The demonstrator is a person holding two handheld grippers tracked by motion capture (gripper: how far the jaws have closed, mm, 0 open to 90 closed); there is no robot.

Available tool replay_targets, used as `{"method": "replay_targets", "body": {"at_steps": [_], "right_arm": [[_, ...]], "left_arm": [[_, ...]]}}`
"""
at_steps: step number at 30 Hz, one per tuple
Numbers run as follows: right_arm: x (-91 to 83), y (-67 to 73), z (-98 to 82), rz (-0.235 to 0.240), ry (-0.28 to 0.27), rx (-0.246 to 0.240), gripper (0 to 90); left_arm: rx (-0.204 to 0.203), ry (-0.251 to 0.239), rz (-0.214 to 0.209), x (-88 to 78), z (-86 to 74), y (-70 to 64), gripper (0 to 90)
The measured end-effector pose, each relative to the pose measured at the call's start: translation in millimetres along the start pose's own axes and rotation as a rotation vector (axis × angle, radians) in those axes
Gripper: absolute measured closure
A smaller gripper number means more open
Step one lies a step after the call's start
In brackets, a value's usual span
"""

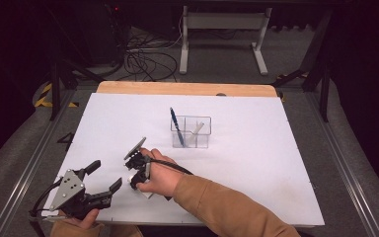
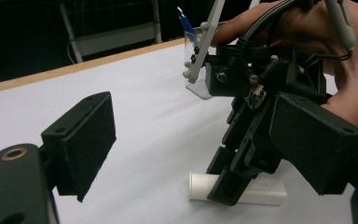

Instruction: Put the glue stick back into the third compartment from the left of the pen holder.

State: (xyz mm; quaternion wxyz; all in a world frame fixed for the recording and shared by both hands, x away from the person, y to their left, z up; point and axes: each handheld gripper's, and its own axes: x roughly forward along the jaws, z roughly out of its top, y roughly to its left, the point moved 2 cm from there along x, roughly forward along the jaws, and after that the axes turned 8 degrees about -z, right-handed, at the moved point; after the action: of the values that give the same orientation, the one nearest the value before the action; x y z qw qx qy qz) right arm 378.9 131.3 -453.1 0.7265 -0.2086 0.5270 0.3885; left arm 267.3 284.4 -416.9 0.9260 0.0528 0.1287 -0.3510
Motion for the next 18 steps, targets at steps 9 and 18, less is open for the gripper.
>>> {"method": "replay_targets", "body": {"at_steps": [9, 18], "right_arm": [[-5.2, -3.0, -2.0, 0.026, 0.036, 0.023, 67.6], [-26.0, -12.7, -4.4, 0.027, -0.025, 0.026, 67.6]], "left_arm": [[-0.005, 0.0, -0.002, 0.4, -0.4, 0.1, 15.1], [-0.007, 0.001, -0.003, 0.8, 0.2, 0.3, 15.1]]}}
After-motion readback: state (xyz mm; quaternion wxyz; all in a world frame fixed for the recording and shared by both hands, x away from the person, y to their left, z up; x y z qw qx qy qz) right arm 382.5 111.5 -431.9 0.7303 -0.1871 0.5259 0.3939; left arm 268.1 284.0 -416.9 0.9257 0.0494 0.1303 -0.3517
